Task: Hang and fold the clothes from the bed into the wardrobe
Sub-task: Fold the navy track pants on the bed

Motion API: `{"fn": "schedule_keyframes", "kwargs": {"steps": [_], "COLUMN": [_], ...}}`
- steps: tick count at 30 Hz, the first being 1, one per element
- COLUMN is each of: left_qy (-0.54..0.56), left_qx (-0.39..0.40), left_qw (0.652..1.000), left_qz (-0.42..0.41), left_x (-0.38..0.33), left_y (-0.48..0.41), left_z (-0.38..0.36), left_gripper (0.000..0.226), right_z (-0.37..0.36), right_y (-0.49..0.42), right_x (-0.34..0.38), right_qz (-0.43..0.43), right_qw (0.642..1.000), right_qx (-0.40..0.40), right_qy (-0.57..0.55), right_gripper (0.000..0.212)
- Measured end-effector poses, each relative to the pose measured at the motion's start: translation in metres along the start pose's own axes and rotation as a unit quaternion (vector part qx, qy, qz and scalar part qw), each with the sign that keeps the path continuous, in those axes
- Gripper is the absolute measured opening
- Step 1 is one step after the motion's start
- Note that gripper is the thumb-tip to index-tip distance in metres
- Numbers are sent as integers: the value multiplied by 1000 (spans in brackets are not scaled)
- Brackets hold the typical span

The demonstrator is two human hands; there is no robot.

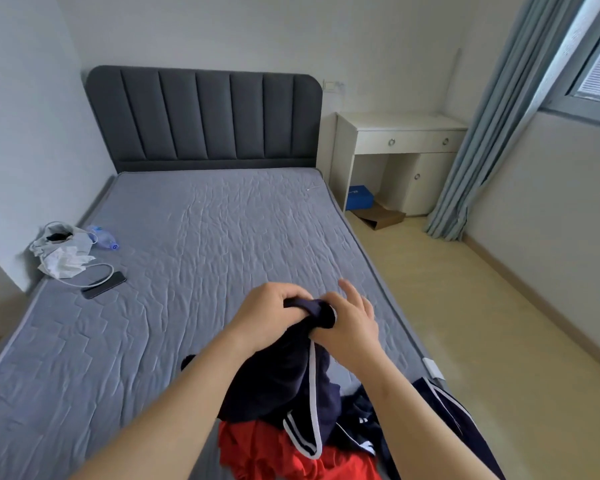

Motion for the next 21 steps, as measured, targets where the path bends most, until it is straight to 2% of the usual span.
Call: {"fn": "schedule_keyframes", "kwargs": {"steps": [1, 3, 5, 6, 8, 10, 12, 14, 18, 21], "left_qy": [11, 61, 95, 126, 211, 243, 231, 205, 202, 141], "left_qx": [-7, -45, -83, -78, -7, 47, 37, 16, -37, -41], "left_qw": [1000, 997, 992, 989, 975, 963, 963, 969, 975, 989], "left_qz": [-5, -13, -12, 9, 73, 107, 136, 139, 84, 21], "left_x": [1, 5, 14, 20, 35, 50, 61, 66, 53, 38], "left_y": [0, -1, -2, -2, 2, 7, 9, 6, -3, -9], "left_z": [-2, -3, -3, -6, -19, -29, -30, -28, -22, -15], "left_gripper": [30, 26, 35, 43, 57, 52, 31, 22, 17, 19], "right_z": [0, -2, -1, -1, 0, 5, 12, 15, 13, 10], "right_y": [1, 3, 5, 6, 5, 3, 1, -1, -3, -3], "right_x": [-3, -10, -12, -12, -12, -12, -14, -17, -15, -10], "right_qz": [-16, -45, -84, -96, -107, -108, -117, -121, -97, -67], "right_qw": [999, 990, 966, 953, 934, 926, 921, 928, 956, 965], "right_qx": [-1, -12, -33, -44, -67, -85, -94, -83, -36, -20], "right_qy": [-28, -136, -241, -284, -334, -352, -359, -342, -275, -252], "right_gripper": [15, 24, 23, 21, 21, 20, 14, 11, 26, 36]}}
Point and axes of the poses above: each hand's wrist, its own y-axis away from the middle knuckle, its own z-axis out of the back of the hand, x = y × z, the point moved 4 cm from there along -y, towards the middle knuckle, and after that the axes turned 4 degrees about y, right-handed, at the moved point
